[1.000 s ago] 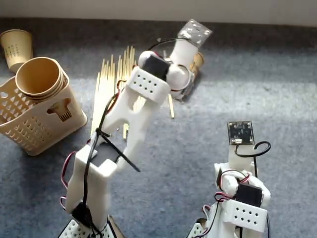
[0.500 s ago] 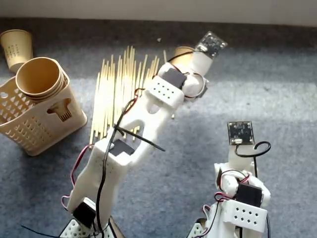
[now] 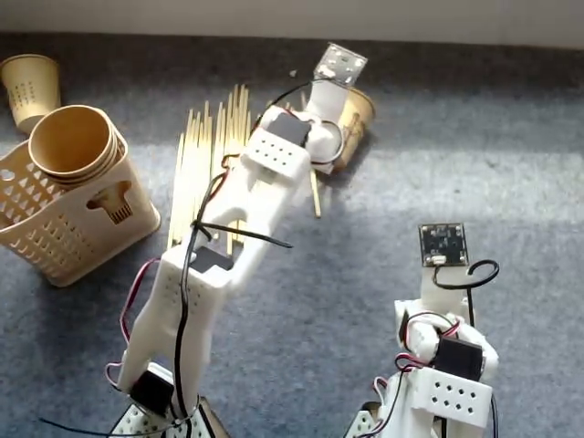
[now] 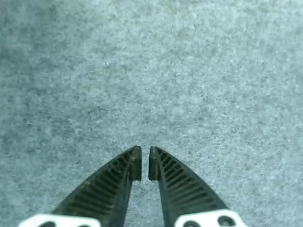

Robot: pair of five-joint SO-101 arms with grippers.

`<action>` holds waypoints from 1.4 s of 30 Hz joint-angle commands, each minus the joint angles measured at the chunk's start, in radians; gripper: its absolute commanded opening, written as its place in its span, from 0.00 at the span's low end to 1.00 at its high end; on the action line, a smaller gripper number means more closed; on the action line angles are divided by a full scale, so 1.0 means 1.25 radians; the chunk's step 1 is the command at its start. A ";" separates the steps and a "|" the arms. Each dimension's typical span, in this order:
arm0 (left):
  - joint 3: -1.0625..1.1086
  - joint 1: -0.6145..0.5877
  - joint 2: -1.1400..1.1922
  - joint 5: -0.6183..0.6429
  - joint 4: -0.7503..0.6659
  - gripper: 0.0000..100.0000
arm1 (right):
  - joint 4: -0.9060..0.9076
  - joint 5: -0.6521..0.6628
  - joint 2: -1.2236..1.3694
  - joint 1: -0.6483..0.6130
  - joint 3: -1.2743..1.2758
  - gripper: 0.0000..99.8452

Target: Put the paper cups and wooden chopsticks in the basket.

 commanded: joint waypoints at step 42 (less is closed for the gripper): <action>-0.028 -0.023 -0.333 0.087 0.198 0.24 | -0.013 -0.009 -0.007 -0.008 -0.006 0.05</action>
